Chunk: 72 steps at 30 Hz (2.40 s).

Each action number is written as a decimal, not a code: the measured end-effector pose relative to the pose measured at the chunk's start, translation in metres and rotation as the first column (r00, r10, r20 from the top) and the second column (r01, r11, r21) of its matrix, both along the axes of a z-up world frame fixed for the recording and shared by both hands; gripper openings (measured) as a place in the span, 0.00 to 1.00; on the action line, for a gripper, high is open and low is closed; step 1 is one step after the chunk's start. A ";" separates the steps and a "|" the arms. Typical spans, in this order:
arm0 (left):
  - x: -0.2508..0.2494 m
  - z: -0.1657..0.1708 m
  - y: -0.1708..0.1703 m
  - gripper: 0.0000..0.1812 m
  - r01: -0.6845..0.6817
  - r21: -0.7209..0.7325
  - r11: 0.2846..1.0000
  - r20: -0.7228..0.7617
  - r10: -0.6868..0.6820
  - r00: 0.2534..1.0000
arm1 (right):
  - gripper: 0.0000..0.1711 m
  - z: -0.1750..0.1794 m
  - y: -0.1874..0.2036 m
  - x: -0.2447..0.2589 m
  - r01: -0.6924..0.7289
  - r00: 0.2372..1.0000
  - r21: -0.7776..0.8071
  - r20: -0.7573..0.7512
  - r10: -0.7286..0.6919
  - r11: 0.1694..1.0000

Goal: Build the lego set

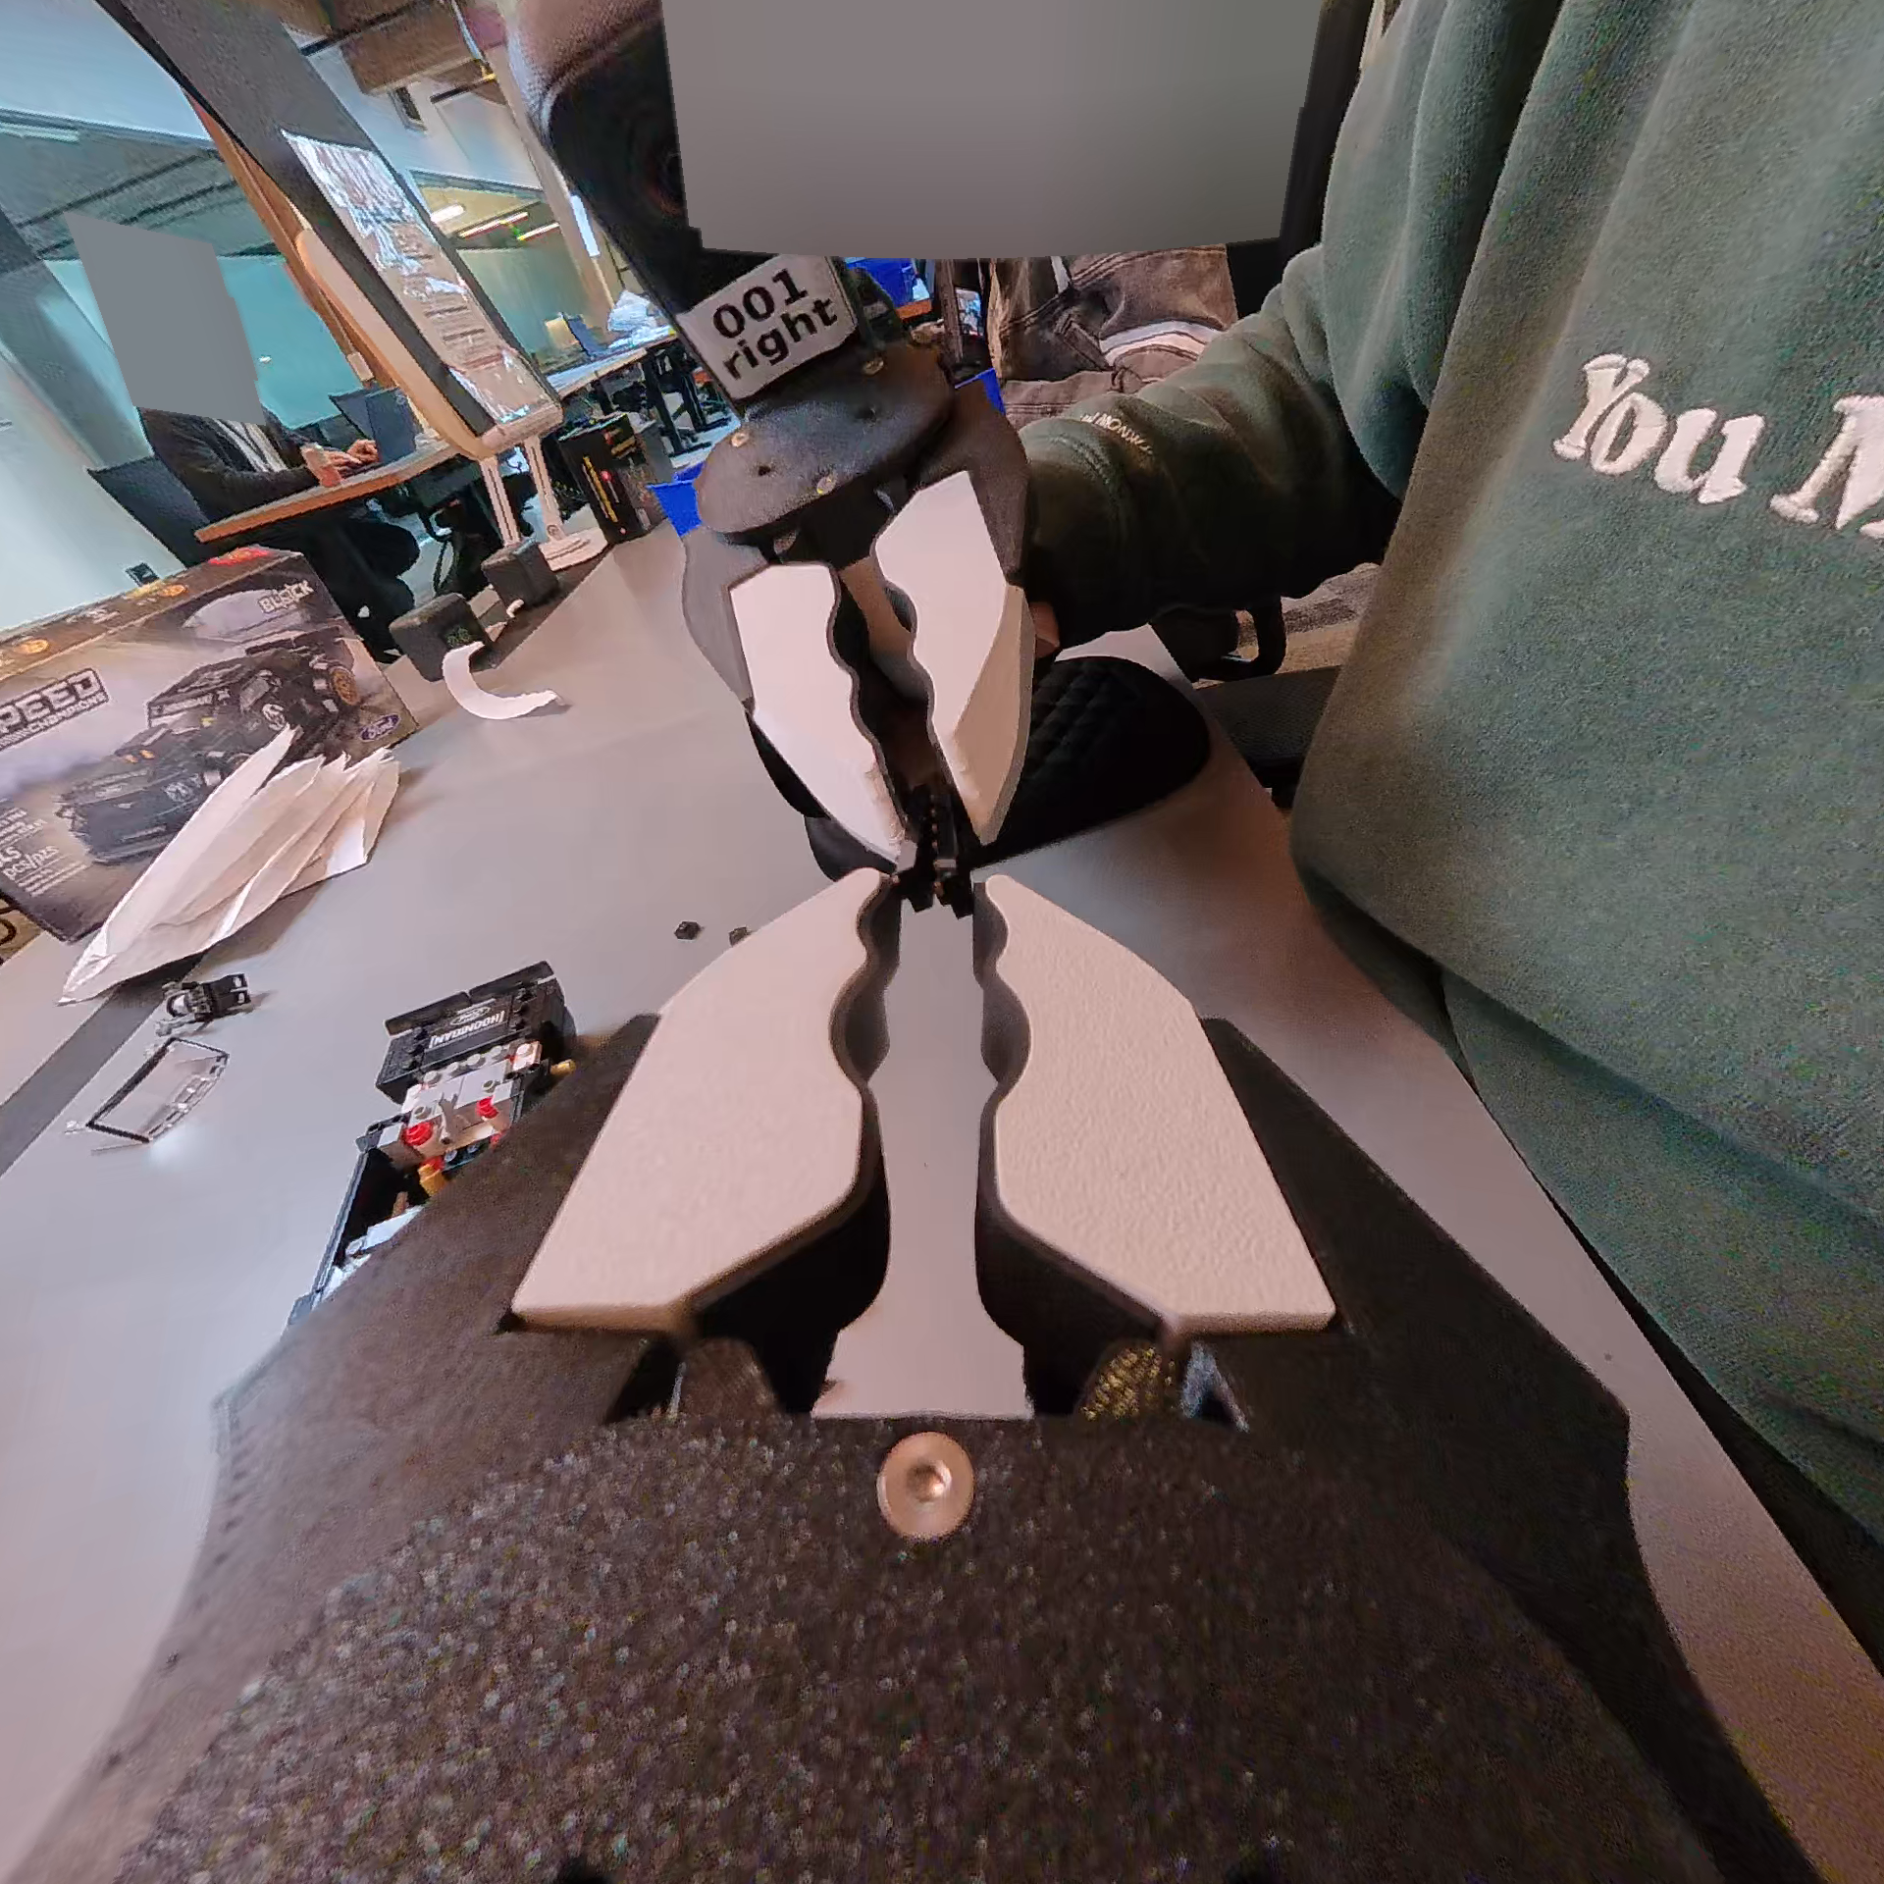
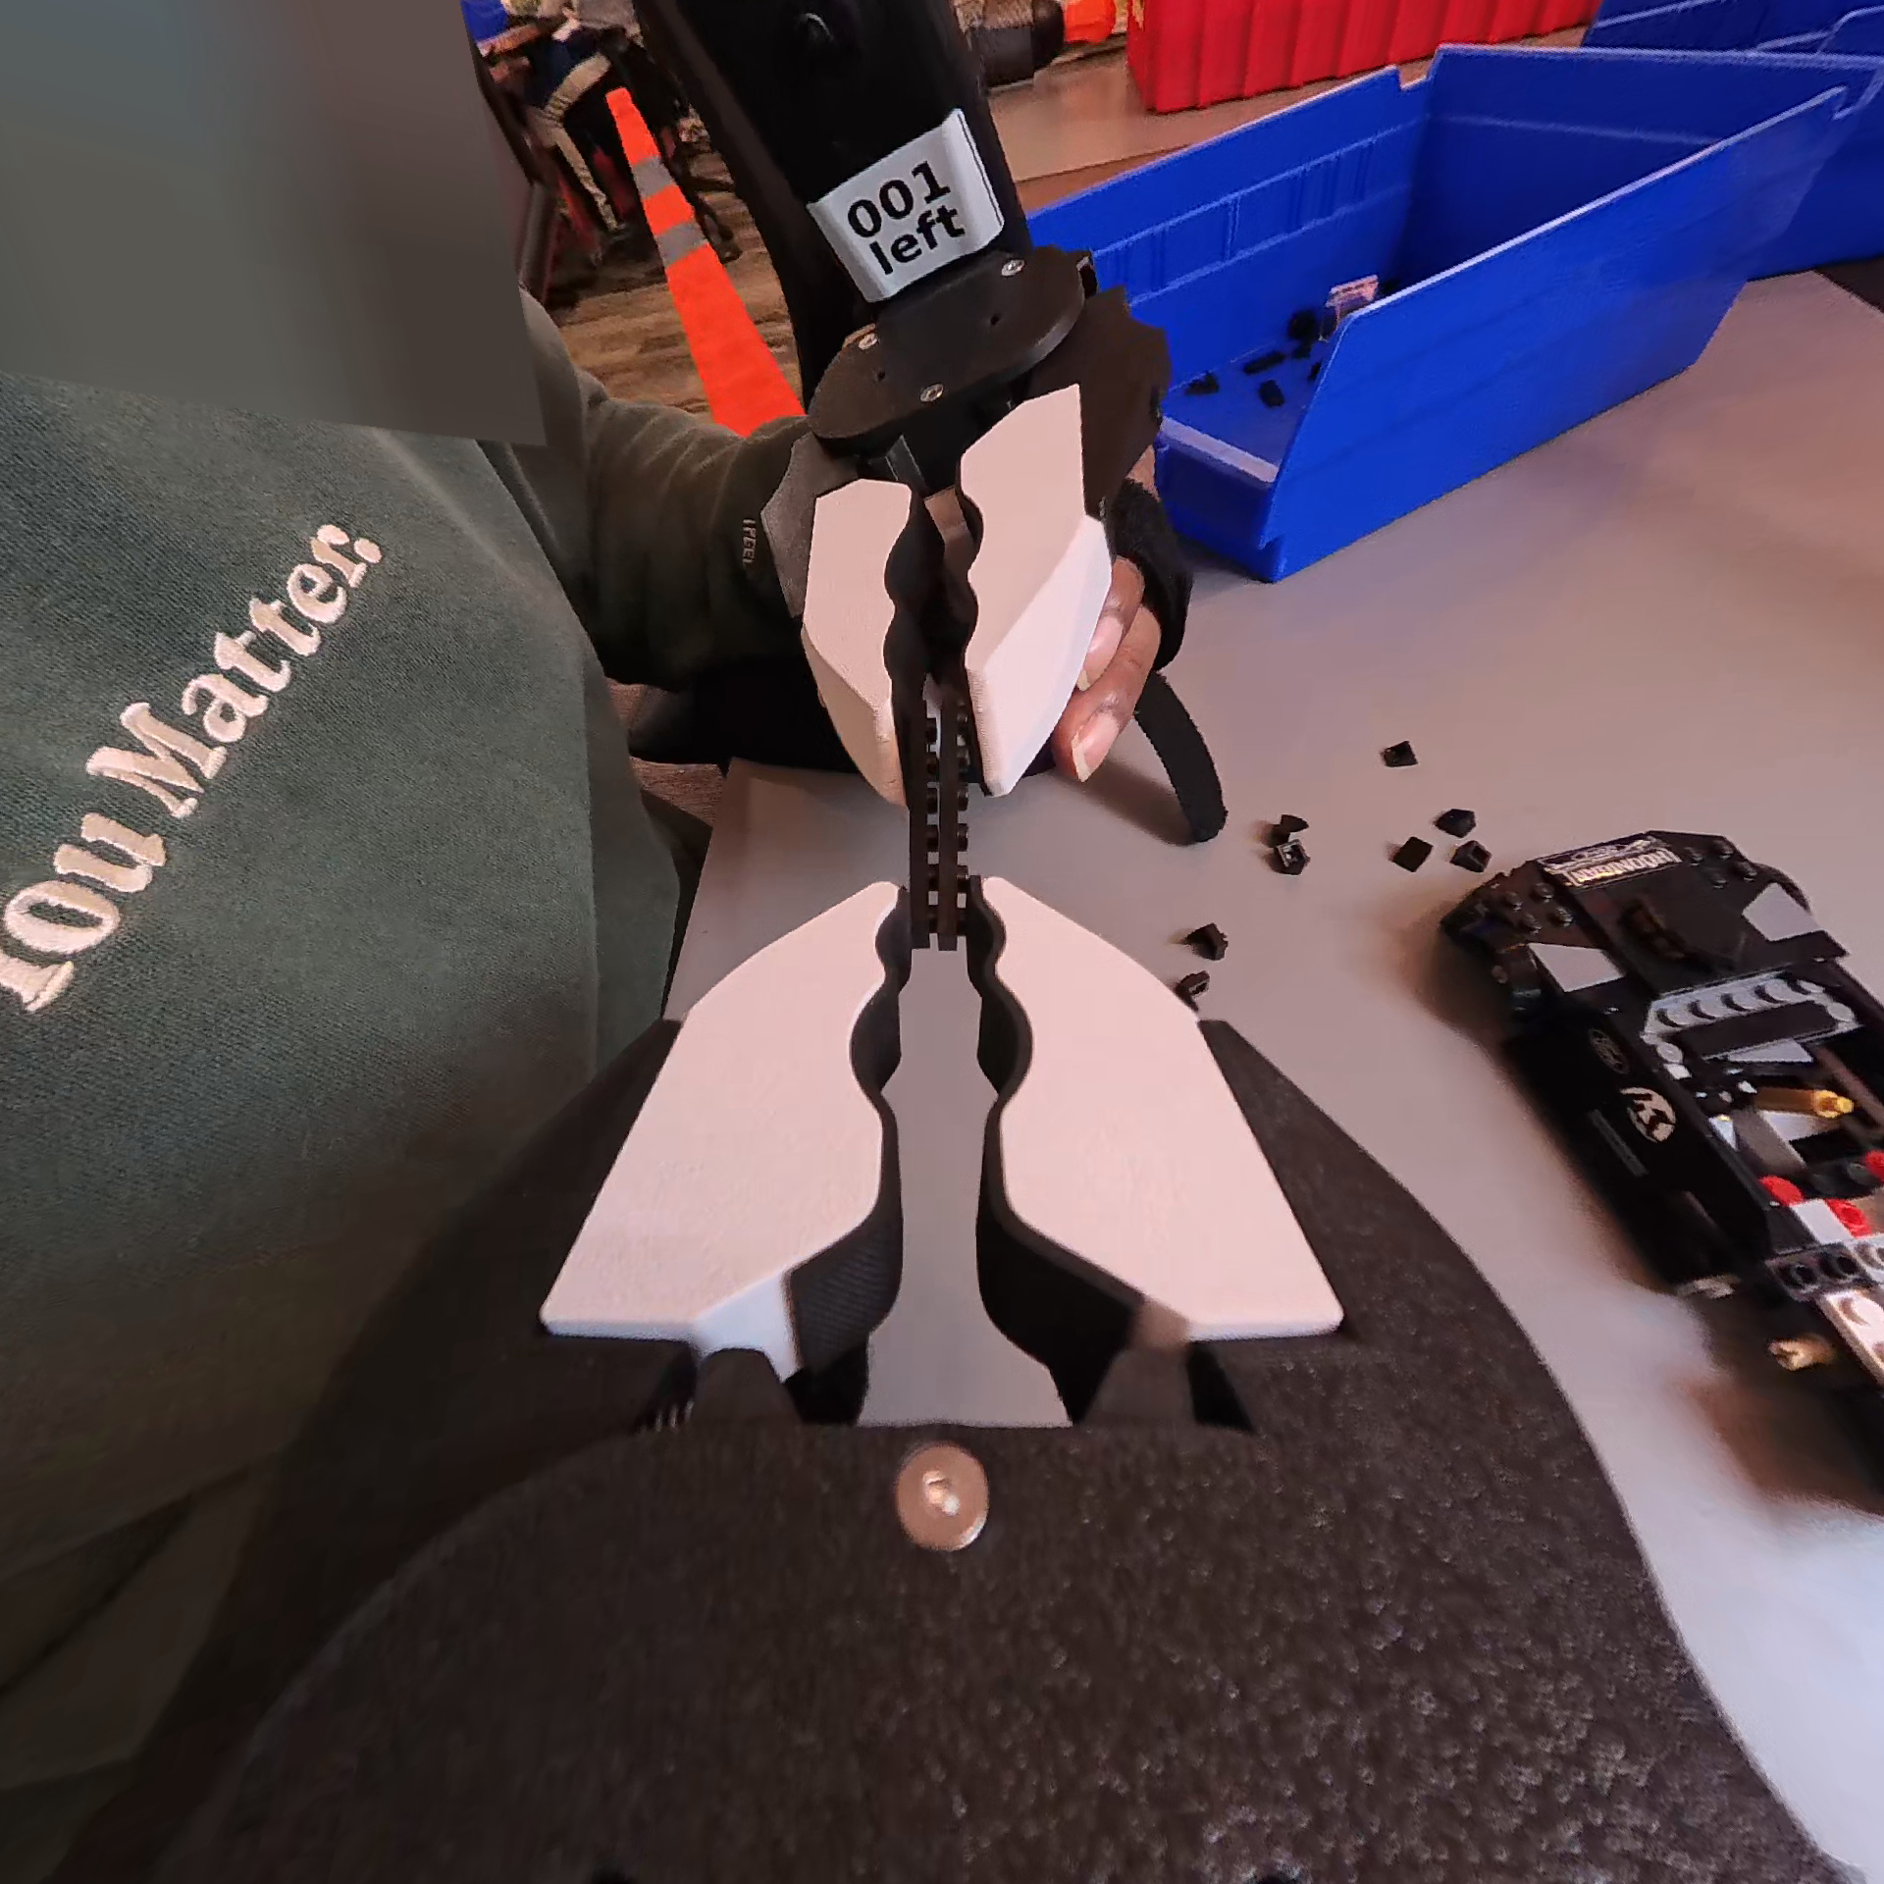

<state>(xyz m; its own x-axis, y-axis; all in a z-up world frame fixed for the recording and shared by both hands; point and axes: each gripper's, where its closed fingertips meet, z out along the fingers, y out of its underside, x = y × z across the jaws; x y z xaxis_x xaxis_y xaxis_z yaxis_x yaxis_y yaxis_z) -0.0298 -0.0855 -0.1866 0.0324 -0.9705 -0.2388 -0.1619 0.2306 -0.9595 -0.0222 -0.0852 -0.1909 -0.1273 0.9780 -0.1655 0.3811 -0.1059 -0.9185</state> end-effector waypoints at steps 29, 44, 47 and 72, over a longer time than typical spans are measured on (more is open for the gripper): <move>0.005 -0.007 -0.005 0.05 0.018 -0.047 0.999 -0.057 -0.021 0.998 | 0.07 -0.018 -0.008 0.003 -0.047 0.990 -0.020 0.133 0.050 0.999; 0.003 -0.007 0.004 0.05 -0.031 -0.013 0.999 -0.043 0.030 0.999 | 0.06 -0.015 0.003 0.002 0.024 0.992 0.038 0.122 -0.028 0.999; 0.004 -0.008 0.005 0.10 -0.029 -0.038 0.999 -0.050 0.027 0.998 | 0.06 -0.016 0.006 0.003 0.041 0.989 0.060 0.140 -0.049 0.997; 0.000 -0.001 0.005 0.05 -0.045 0.005 0.999 -0.038 0.045 0.998 | 0.05 -0.014 0.011 0.000 0.096 0.984 0.352 0.109 -0.142 0.931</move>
